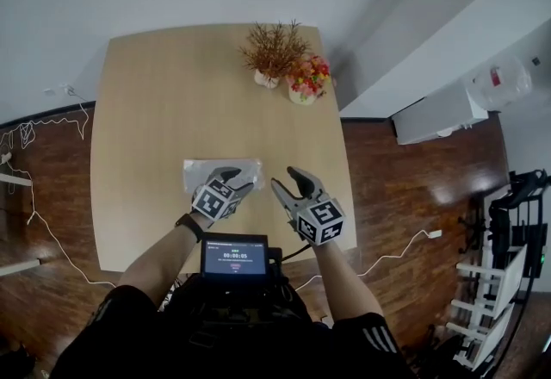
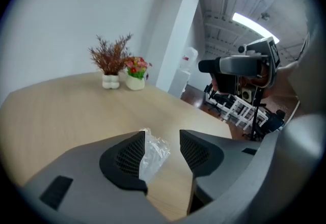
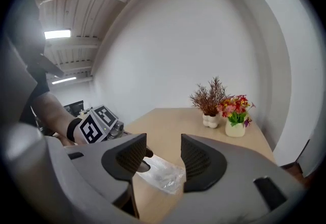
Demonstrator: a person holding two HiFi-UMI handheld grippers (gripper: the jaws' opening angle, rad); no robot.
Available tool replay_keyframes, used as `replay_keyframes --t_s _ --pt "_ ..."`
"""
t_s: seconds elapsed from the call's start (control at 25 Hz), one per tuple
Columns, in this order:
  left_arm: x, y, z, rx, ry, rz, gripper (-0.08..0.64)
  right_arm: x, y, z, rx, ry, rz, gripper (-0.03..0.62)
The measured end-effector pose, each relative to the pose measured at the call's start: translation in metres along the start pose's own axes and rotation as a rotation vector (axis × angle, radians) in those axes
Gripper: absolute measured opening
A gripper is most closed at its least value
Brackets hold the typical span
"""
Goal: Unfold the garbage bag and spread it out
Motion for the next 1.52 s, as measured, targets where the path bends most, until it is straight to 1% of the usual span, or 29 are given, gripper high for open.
replay_keyframes --t_s 0.12,0.32,0.52,0.6,0.64,0.68,0.88,1.08,1.24,1.36,1.52 --pt "-0.031 -0.008 0.0 0.0 -0.007 0.088 0.219 -0.016 -0.025 -0.014 -0.013 0.009 0.056 0.23" --pt "-0.074 -0.036 0.002 -0.028 0.025 0.206 0.208 -0.028 -0.063 -0.029 -0.05 0.014 0.138 0.23" --pt "-0.096 -0.062 0.006 -0.043 0.03 0.29 0.167 -0.035 -0.085 -0.037 -0.084 0.015 0.18 0.23" --pt "-0.099 -0.068 0.008 -0.022 0.035 0.299 0.149 -0.036 -0.092 -0.039 -0.088 0.021 0.195 0.23" --pt "-0.098 -0.07 0.009 -0.004 0.039 0.297 0.146 -0.035 -0.094 -0.039 -0.091 0.023 0.199 0.23" --pt "-0.098 -0.07 0.01 0.01 0.046 0.291 0.125 -0.035 -0.095 -0.039 -0.094 0.025 0.2 0.23" --pt "-0.096 -0.066 0.016 0.034 0.062 0.265 0.046 -0.038 -0.101 -0.038 -0.1 0.032 0.212 0.23" --pt "-0.087 -0.061 0.02 0.081 0.071 0.226 0.025 -0.044 -0.101 -0.035 -0.092 0.044 0.213 0.23" --pt "-0.07 -0.042 0.017 0.123 0.057 0.122 0.025 -0.048 -0.098 -0.033 -0.08 0.059 0.214 0.229" --pt "-0.053 -0.033 0.023 0.13 0.08 0.029 0.025 -0.056 -0.099 -0.03 -0.059 0.083 0.23 0.23" --pt "-0.019 -0.018 0.028 0.173 0.095 -0.095 0.025 -0.077 -0.109 -0.025 -0.022 0.122 0.28 0.23"
Point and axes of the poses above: the fingertips, and each gripper's own axes: x backward along the fingers, z to its left, y out of its top, the point moved 8 cm from there along x, backward along the fingers, and after that the axes turned 6 degrees about -z, right-handed, at the moved point
